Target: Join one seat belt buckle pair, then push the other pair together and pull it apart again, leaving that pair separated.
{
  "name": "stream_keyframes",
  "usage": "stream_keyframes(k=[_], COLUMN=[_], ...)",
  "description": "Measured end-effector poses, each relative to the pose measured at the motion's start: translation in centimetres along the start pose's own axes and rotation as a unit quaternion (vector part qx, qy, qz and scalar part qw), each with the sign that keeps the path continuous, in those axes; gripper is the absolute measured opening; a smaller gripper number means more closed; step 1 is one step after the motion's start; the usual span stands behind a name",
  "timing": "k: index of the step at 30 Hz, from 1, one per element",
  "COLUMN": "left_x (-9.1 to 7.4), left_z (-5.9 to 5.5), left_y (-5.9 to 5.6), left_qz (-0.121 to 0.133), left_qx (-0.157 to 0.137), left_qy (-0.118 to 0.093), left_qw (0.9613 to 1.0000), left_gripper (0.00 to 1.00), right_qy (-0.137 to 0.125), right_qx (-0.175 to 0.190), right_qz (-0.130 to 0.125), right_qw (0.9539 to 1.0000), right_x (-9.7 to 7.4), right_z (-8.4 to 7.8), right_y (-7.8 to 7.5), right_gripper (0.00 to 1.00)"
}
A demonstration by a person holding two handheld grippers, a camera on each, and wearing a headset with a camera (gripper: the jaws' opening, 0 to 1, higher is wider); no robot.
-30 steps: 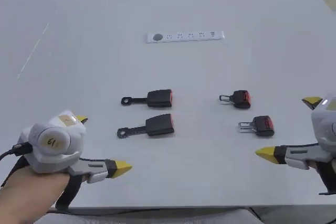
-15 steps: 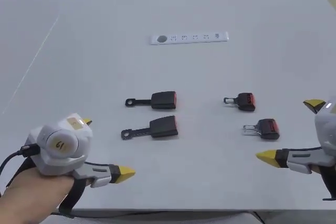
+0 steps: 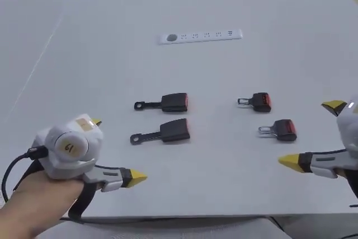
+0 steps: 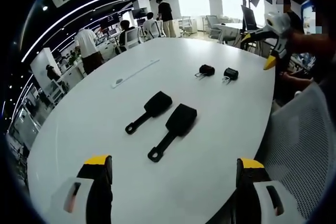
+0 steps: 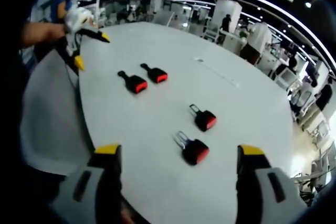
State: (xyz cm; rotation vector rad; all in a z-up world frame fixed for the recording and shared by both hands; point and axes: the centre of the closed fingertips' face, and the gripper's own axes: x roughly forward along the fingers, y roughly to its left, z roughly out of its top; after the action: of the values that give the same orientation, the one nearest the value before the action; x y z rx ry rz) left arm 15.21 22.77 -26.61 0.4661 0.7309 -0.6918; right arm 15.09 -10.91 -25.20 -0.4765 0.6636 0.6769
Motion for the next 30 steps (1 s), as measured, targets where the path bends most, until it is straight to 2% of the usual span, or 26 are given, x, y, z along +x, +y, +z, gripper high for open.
stream_keyframes(k=[1, 3, 5, 11, 16, 18, 19, 20, 21, 22, 23, 26, 29, 30], left_x=[0.1, 0.4, 0.6, 1.5, 1.8, 1.8, 1.8, 1.7, 1.7, 1.8, 1.9, 2.1, 2.3, 2.6], left_z=[0.0, 0.0, -0.3, -0.5, 0.2, 0.2, 0.1, 0.3, 0.4, 0.5, 0.5, 1.0, 1.9, 2.1], left_y=[-0.2, -0.3, -0.2, -0.1, 0.1, 0.3, 0.3, 0.3, 0.5, 0.6, 0.5, 0.5, -0.4, -0.4], left_qz=[-0.004, -0.004, -0.005, -0.022, -0.024, -0.019, -0.022, -0.023, -0.020, -0.019, -0.021, -0.025, -0.050, -0.049], left_qx=[0.006, 0.016, 0.020, 0.028, 0.034, 0.033, 0.028, 0.026, 0.031, 0.036, 0.040, 0.045, 0.055, 0.062], left_qy=[0.001, 0.002, 0.012, 0.020, 0.014, 0.019, 0.021, 0.017, 0.012, 0.012, 0.013, 0.010, 0.001, 0.001], left_qw=[1.0000, 0.9999, 0.9997, 0.9992, 0.9990, 0.9991, 0.9992, 0.9993, 0.9992, 0.9991, 0.9989, 0.9986, 0.9973, 0.9969], left_gripper=[1.00, 1.00, 1.00, 1.00, 0.98, 0.97, 0.94, 0.91, 0.91, 0.90, 0.89, 0.87, 0.78, 0.78], right_qy=[0.000, 0.001, -0.001, -0.008, -0.014, -0.012, -0.012, -0.009, -0.010, -0.004, 0.000, -0.001, 0.002, 0.004], right_qx=[-0.013, -0.011, -0.007, -0.017, -0.020, -0.022, -0.028, -0.041, -0.060, -0.058, -0.056, -0.055, -0.054, -0.059], right_qz=[0.001, 0.002, 0.010, 0.020, 0.037, 0.043, 0.045, 0.048, 0.048, 0.045, 0.056, 0.059, 0.067, 0.069], right_qw=[0.9999, 0.9999, 0.9999, 0.9996, 0.9990, 0.9988, 0.9985, 0.9980, 0.9970, 0.9973, 0.9968, 0.9967, 0.9963, 0.9959], right_x=[-0.1, 0.1, 0.4, 1.4, 1.9, 2.1, 2.1, 2.1, 2.2, 2.4, 2.5, 2.6, 2.7, 2.7], right_z=[-0.1, -0.4, -0.6, -0.4, 0.0, 0.2, 0.3, 0.3, 0.4, 0.2, 0.1, 0.3, 0.3, 0.3], right_y=[0.0, -0.3, -0.4, -0.9, -1.1, -1.1, -1.0, -1.0, -1.0, -1.0, -0.6, -0.6, -0.4, -0.4], right_gripper=[0.91, 0.92, 0.92, 0.92, 0.87, 0.84, 0.82, 0.76, 0.74, 0.74, 0.74, 0.73, 0.72, 0.72])
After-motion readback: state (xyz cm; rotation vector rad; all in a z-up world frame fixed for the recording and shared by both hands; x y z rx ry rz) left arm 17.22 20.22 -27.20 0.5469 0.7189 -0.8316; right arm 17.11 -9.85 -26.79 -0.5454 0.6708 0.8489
